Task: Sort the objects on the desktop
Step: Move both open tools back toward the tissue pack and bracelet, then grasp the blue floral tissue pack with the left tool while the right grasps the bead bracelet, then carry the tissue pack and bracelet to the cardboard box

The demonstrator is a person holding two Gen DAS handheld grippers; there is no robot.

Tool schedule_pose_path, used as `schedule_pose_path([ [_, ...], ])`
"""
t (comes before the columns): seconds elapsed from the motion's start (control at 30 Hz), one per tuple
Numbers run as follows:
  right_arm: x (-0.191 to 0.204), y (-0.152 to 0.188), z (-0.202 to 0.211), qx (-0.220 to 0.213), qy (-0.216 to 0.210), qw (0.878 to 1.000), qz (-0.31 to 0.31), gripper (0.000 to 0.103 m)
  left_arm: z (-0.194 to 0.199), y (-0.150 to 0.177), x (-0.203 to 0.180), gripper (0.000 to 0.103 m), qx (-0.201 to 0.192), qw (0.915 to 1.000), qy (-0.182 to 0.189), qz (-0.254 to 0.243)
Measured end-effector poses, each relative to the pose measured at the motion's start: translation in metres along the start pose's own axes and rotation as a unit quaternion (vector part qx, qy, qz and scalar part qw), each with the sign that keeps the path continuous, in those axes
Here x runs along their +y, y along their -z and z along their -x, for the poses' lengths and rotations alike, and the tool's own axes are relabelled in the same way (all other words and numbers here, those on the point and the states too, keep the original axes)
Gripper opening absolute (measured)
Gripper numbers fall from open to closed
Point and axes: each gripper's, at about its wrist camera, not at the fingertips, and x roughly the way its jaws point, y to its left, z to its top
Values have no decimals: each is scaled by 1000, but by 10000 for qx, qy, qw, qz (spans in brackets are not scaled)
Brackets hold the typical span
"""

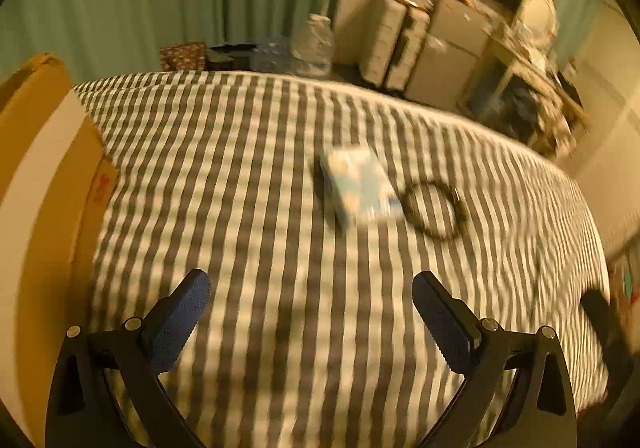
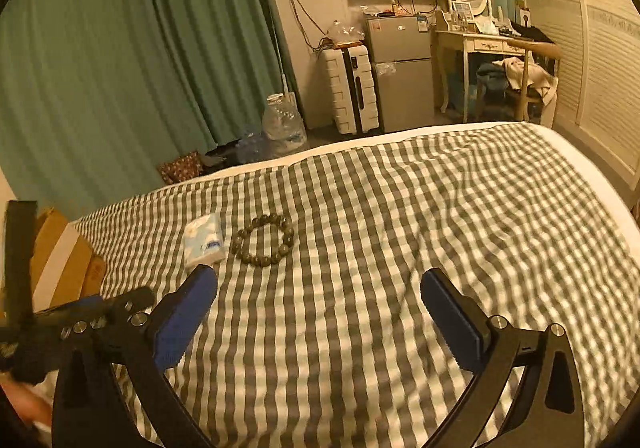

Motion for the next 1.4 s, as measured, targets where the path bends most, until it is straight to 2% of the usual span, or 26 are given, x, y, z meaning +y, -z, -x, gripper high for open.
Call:
schedule_pose_path([
  [0.1, 3, -6, -27, 99, 55, 9998, 178, 102, -27, -17, -7, 103, -12, 9997, 60, 226],
  [0.2, 7, -14, -59, 237, -91, 9994, 245, 102, -56, -27, -18, 103, 73, 9995, 116, 301],
  [0.33, 17, -27, -102, 256, -252, 9988, 344, 95, -84, -38, -22, 103, -10, 9993, -160, 342],
  [0.4, 23, -27, -123, 434, -301, 9976, 441, 83, -96, -40, -16, 103, 58, 9988, -271, 410],
  [0.43, 25, -25, -132, 542, -315, 9970, 454, 73, -101, -41, -13, 103, 76, 9986, -344, 390],
  [0.47, 26, -22, -142, 677, -303, 9962, 450, 64, -103, -41, -13, 103, 25, 9987, -400, 303],
  [0.5, 29, -19, -151, 801, -327, 9952, 464, 60, -105, -42, -14, 103, -22, 9988, -464, 174],
  [0.6, 37, -11, -157, 822, -26, 9927, 884, 44, -108, -40, -22, 102, -63, 9975, -621, -318],
  [0.63, 40, -9, -157, 861, 109, 9902, 1092, 33, -107, -38, -22, 97, -84, 9977, -570, -363],
  [0.7, 42, -9, -152, 886, 111, 9884, 1227, 19, -101, -36, -22, 81, -59, 9983, -449, -357],
  [0.73, 40, -8, -148, 910, 105, 9884, 1211, 14, -96, -34, -22, 61, -55, 9985, -387, -387],
  [0.77, 40, -7, -144, 941, 67, 9885, 1185, 14, -91, -32, -22, 51, -34, 9985, -298, -453],
  [0.9, 29, -3, -114, 989, -164, 9908, 905, 13, -77, -21, -12, 51, 217, 9984, -49, -510],
  [1.1, 32, 11, -55, 1046, -326, 9881, 1077, 12, -36, 16, 22, 51, 535, 9985, 114, -97],
  [1.3, 54, 41, 6, 1237, -672, 9834, 1144, 11, 9, 56, 42, 51, 570, 9978, 157, -293],
  [1.4, 72, 53, 42, 1233, -1009, 9814, 1067, 11, 35, 73, 51, 52, 504, 9978, 212, -381],
])
